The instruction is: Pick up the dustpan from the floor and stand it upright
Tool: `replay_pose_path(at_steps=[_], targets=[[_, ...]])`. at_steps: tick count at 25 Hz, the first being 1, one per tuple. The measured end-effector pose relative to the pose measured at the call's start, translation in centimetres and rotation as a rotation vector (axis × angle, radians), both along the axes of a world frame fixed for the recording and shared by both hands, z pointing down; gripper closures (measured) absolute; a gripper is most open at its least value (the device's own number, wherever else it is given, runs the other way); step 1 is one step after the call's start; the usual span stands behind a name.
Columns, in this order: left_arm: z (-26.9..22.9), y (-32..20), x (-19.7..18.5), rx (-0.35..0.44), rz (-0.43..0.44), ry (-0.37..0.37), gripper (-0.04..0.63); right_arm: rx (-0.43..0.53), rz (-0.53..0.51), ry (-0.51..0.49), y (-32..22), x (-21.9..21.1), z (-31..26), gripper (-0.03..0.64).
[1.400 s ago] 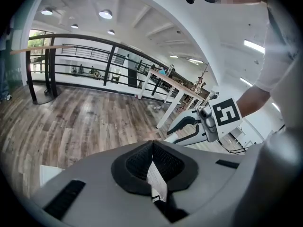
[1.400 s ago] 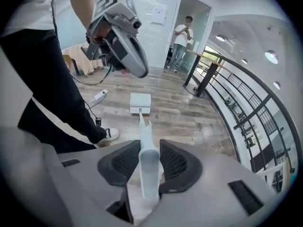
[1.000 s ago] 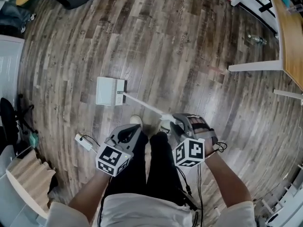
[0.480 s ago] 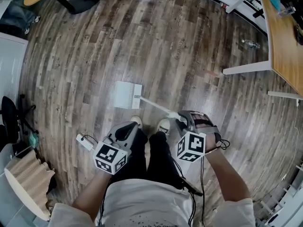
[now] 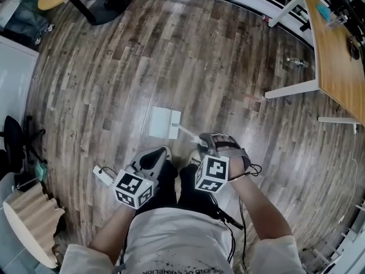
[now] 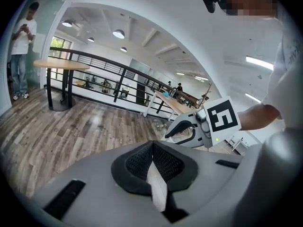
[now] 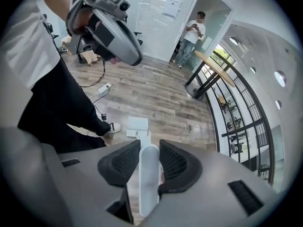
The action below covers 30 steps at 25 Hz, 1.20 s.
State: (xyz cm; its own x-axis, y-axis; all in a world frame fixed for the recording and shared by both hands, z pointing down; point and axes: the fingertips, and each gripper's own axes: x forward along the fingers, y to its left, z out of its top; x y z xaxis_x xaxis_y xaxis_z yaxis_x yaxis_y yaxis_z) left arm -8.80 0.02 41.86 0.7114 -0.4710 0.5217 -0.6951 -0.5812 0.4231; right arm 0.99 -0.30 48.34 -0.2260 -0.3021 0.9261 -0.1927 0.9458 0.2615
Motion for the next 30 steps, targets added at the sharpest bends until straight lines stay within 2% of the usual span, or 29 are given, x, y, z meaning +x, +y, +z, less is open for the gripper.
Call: replay_pose_path(at_steps=[13,19,30], targets=[[-1.4,-0.2,-3.6,0.016,-0.080,0.002,0.572,0.012,-0.118,0.092,1.0,-2.6,-0.7,0.477],[-1.2,0.5,-3.5,-0.001,-0.081,0.013,0.572,0.036,-0.161,0.078,1.6,-5.1,-0.5,0.476],[-2.1,1.7,-4.1,-0.013,-0.099,0.019,0.572,0.063,-0.181,0.043,1.5,-6.6,-0.3,0.471]])
